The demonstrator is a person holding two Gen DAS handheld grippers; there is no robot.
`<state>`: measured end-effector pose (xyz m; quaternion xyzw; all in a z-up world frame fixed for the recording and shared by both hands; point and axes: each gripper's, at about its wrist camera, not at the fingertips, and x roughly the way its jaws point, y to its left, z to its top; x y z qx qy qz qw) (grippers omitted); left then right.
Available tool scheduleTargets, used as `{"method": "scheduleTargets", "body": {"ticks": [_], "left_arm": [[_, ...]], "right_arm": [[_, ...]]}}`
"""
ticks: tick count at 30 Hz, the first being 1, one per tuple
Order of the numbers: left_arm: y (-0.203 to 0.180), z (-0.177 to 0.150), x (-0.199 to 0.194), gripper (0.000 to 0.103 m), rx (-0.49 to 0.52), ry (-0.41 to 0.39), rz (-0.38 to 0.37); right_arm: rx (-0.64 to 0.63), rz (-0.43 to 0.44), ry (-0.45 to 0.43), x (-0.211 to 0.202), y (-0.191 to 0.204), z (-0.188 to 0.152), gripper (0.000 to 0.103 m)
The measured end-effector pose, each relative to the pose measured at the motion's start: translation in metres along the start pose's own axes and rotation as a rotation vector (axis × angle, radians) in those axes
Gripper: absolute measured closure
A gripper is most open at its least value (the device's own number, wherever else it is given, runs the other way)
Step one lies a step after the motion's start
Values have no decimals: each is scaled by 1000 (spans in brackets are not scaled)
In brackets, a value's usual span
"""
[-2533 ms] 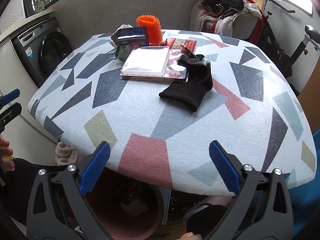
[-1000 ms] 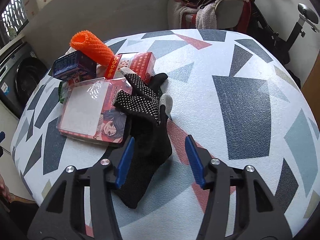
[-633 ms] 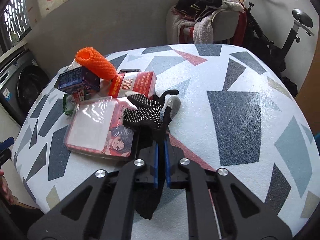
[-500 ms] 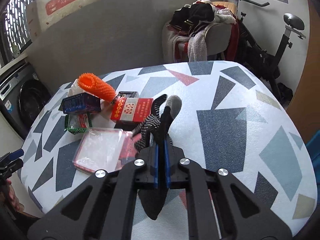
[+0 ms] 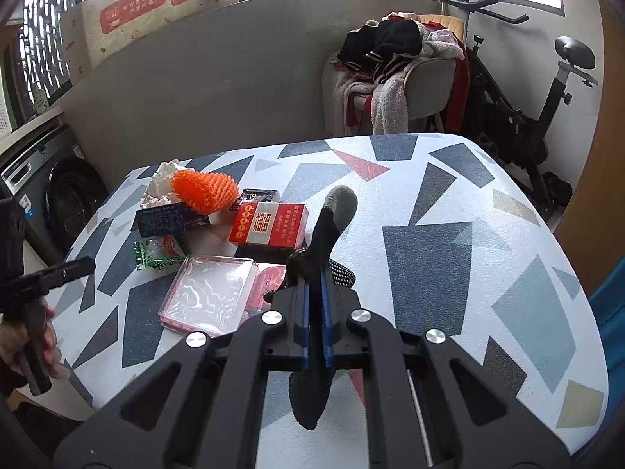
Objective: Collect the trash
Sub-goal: 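Lift the black glove with the right tool while the left tool grasps the blue milk box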
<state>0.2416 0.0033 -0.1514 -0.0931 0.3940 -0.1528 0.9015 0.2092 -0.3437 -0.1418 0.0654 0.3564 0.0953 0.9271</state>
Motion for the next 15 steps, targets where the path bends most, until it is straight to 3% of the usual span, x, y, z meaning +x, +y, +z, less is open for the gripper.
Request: {"method": "scheduleTargets", "body": {"ticks": [3, 7, 15], "left_arm": [[-11, 23, 28, 6, 36, 34, 31], [-17, 44, 64, 6, 9, 76, 107], [-24, 61, 100, 6, -24, 116, 195]], "right_arm": [[8, 5, 16, 4, -2, -8, 94], [31, 14, 18, 6, -8, -14, 94], [24, 21, 17, 7, -14, -18, 94]]}}
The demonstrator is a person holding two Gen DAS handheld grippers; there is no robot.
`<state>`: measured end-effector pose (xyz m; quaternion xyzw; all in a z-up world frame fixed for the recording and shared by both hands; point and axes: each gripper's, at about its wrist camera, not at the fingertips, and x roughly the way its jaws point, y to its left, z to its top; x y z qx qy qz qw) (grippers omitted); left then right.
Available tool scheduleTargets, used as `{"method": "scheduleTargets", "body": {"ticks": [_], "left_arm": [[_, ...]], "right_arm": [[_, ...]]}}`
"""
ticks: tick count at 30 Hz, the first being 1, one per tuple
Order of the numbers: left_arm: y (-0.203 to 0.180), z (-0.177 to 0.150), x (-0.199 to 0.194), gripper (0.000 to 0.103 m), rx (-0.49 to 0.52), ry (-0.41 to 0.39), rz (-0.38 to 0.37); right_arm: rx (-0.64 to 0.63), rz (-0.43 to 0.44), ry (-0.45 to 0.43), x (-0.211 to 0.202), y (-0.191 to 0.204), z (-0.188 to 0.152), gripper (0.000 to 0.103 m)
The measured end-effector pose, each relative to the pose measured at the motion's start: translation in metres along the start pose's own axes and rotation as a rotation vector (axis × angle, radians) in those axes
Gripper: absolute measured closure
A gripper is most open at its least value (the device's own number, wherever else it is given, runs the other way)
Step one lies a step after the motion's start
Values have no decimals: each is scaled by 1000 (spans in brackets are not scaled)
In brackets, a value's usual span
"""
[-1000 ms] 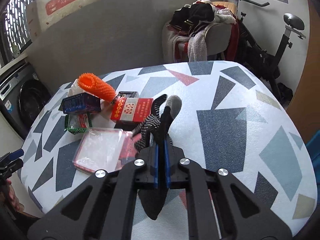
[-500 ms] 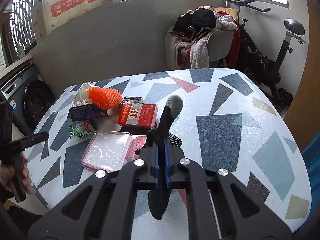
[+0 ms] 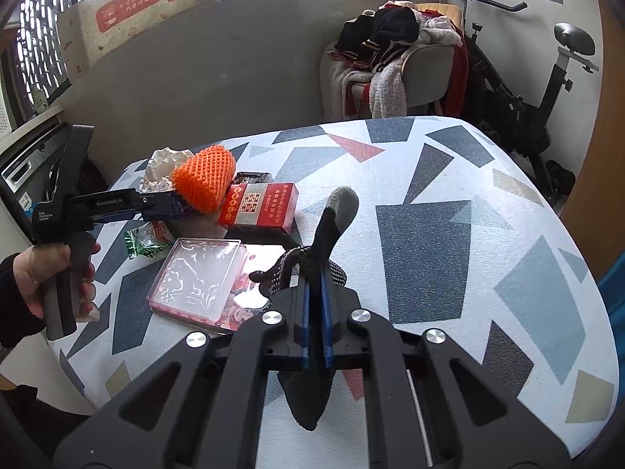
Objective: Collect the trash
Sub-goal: 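Lift the black glove with the right tool while the left tool grasps the blue milk box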
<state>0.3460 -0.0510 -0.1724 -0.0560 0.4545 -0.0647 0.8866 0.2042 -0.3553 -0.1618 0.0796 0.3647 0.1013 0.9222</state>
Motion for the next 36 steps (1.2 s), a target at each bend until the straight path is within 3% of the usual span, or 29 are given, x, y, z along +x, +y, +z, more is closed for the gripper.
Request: {"method": "scheduleTargets", "body": {"ticks": [4, 8, 12, 21, 28, 29, 30, 36], "left_arm": [[-1, 2, 6, 6, -6, -2, 68], [-6, 2, 13, 6, 52, -6, 116], [-5, 6, 22, 6, 78, 3, 136], [-2, 7, 30, 6, 91, 20, 114], [-15, 4, 35, 6, 158, 33, 105], [-12, 4, 35, 8, 142, 34, 95], [-8, 4, 33, 22, 126, 33, 88], [3, 6, 5, 23, 120, -8, 26]], "right_arm": [[15, 4, -1, 1, -5, -2, 94], [17, 9, 4, 4, -6, -4, 94], [16, 10, 11, 6, -7, -5, 94], [4, 4, 14, 9, -7, -5, 94], [-9, 6, 15, 10, -3, -5, 94], [-8, 6, 17, 10, -3, -5, 94], [-7, 6, 17, 10, -3, -5, 94], [-16, 13, 3, 1, 3, 1, 94]]}}
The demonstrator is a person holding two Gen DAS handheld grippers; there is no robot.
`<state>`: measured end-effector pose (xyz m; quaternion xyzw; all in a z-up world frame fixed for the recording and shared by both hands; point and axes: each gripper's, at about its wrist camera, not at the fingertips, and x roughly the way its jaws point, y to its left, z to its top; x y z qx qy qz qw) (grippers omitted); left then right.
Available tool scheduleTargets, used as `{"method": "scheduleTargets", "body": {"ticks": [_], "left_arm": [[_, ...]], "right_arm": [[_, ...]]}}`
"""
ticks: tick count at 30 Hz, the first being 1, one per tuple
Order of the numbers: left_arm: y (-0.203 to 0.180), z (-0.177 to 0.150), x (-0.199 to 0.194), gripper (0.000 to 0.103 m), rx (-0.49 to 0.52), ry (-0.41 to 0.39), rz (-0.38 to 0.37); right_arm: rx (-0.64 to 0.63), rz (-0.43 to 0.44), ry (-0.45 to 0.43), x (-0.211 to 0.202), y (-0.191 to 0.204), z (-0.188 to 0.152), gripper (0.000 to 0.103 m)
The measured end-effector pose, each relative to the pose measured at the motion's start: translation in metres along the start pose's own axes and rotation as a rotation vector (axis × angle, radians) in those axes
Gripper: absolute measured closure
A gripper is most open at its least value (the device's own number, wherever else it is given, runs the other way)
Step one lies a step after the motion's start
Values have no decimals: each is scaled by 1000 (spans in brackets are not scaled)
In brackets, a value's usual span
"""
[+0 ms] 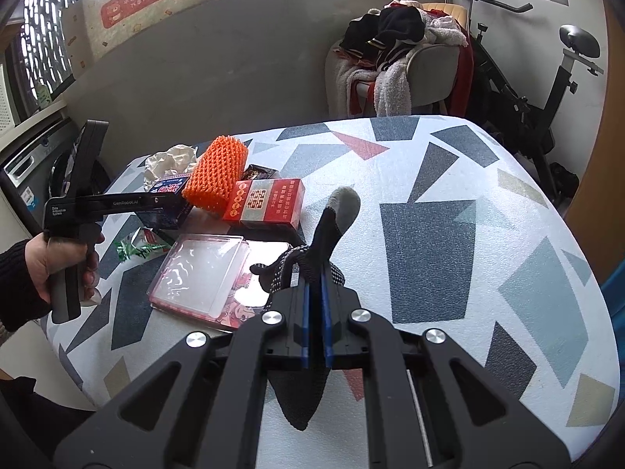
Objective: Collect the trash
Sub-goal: 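Lift the black glove with the right tool while the left tool grasps the blue milk box, then carry the glove and blue box with both tools over the brown bin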
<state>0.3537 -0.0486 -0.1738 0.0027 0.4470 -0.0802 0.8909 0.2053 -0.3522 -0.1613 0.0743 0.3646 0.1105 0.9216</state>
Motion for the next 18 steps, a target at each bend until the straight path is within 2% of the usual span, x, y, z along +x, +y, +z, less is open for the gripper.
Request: {"method": "scheduleTargets", "body": {"ticks": [10, 18], "left_arm": [[2, -14, -84, 23, 12, -79, -106], [-2, -60, -152, 23, 57, -131, -162]], "right_arm": [[-29, 32, -36, -31, 29, 4, 94], [-77, 73, -47, -66, 61, -4, 94]]}}
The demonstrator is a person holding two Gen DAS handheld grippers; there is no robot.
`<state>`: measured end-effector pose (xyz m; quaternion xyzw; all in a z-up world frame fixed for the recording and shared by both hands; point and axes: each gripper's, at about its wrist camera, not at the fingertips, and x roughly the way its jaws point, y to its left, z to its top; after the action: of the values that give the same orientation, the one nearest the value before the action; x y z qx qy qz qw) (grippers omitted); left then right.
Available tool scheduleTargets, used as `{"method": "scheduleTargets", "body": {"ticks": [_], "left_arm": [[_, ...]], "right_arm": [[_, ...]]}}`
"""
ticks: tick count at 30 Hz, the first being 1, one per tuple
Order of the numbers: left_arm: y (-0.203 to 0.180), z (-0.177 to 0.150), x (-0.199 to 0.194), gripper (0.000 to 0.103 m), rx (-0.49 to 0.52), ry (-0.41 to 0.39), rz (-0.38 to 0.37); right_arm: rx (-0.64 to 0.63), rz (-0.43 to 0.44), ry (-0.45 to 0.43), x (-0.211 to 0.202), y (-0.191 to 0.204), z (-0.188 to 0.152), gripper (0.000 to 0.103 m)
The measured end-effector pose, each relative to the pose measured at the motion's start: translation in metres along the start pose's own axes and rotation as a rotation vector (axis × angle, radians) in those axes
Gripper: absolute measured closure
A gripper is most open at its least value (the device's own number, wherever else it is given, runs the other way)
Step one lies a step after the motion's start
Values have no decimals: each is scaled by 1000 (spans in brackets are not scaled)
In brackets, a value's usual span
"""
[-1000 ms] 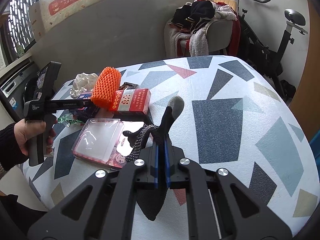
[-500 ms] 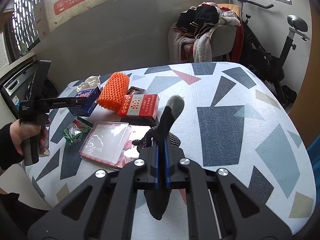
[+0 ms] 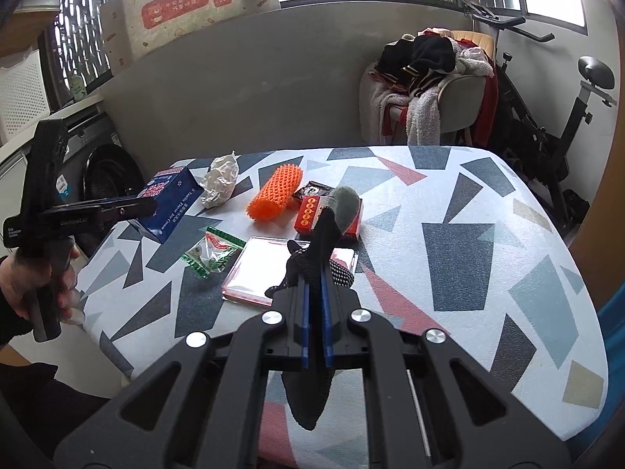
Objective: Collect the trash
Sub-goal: 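Carry the glove and blue box with both tools over the brown bin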
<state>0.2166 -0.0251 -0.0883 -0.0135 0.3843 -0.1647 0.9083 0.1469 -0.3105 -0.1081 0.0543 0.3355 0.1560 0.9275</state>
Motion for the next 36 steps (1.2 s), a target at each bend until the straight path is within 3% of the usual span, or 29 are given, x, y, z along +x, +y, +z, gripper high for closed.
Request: {"method": "scheduleTargets", "body": {"ticks": [9, 18, 36], "left_arm": [[-24, -61, -74, 23, 29, -42, -43], [-37, -112, -128, 23, -6, -77, -68], [-40, -157, -154, 23, -40, -80, -73]], "right_arm": [[-67, 54, 25, -31, 42, -20, 94], [-118, 138, 101, -50, 78, -59, 94], [-177, 248, 323, -36, 117, -124, 94]]}}
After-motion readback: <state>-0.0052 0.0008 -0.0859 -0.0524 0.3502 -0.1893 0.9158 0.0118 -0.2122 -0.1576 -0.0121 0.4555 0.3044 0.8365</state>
